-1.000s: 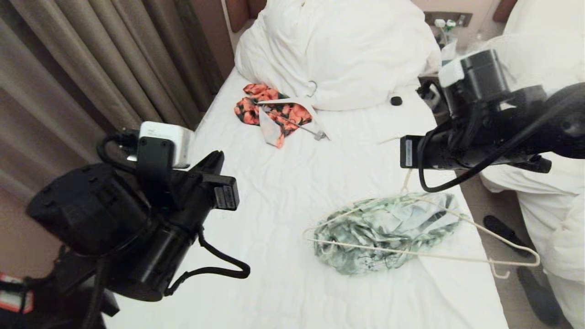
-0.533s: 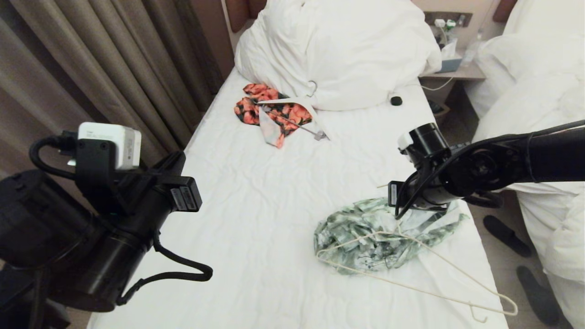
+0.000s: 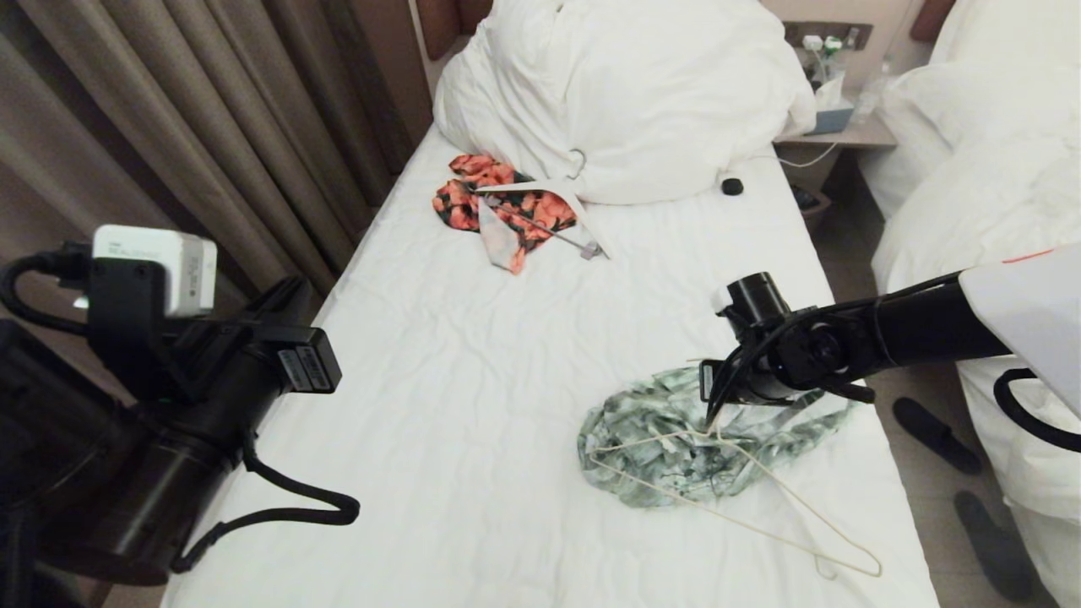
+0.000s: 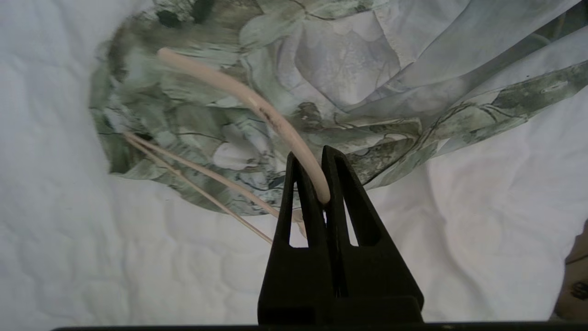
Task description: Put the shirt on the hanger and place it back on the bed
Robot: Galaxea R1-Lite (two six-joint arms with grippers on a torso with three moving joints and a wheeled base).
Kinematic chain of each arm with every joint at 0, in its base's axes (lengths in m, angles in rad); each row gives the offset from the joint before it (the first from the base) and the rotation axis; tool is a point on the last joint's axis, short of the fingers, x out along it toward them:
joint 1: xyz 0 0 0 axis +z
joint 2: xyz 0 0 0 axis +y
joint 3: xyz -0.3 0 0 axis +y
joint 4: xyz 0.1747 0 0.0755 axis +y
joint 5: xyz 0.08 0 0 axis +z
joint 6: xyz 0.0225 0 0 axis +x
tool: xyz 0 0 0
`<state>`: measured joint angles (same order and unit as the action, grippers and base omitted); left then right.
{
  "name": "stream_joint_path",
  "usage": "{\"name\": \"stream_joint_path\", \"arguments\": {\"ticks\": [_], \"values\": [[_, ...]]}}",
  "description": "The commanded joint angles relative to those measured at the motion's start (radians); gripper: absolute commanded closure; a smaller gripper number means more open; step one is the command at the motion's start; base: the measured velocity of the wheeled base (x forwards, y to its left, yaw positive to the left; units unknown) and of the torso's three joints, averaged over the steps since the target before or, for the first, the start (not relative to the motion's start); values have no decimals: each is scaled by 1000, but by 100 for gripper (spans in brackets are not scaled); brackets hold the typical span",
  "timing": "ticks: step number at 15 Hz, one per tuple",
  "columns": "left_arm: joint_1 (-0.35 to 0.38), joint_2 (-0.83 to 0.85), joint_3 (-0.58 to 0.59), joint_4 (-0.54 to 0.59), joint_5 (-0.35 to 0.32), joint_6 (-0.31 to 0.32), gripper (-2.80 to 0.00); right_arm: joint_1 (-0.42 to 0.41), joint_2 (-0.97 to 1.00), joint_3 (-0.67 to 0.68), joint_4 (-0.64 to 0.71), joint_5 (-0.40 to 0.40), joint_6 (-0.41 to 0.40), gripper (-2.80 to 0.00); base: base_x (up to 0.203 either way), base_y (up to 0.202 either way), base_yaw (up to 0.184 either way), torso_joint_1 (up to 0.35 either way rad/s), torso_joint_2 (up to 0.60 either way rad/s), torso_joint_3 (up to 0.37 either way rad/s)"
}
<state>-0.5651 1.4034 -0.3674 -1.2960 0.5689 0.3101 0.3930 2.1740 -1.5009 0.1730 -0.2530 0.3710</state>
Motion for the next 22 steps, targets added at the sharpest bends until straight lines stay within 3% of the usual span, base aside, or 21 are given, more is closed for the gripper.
{"name": "stream_joint_path", "arguments": {"ticks": [1,3,4,9,12,13,16,19,22], "values": [[1,-10,-1,-6,3,7,0,-12,30,-1,-1,-2,-11,0,0,0,0,0,0,0],[1,-12,-2,-7,3,14,0,-23,42,0,-3,-8,-19,0,0,0,0,0,0,0],[1,-12,-2,-8,3,18,0,-25,51,0,-4,-16,-20,-280,0,0,0,0,0,0],[1,-75,1,0,7,64,0,-29,9,26,22,-56,-26,-280,0,0,0,0,0,0],[21,-186,1,119,5,67,0,-23,-97,68,72,-74,-27,-280,0,0,0,0,0,0],[32,-224,-1,166,3,66,0,-22,-135,89,82,-82,-27,0,0,0,0,0,0,0],[87,-306,10,277,-2,47,0,-15,-273,179,88,-90,-28,0,0,0,0,0,0,0],[174,-399,45,339,-55,8,0,-4,-468,307,89,-104,-32,0,0,0,0,0,0,0],[237,-524,70,543,-96,-91,0,10,-696,446,90,-118,-38,0,0,0,0,0,0,0]]}}
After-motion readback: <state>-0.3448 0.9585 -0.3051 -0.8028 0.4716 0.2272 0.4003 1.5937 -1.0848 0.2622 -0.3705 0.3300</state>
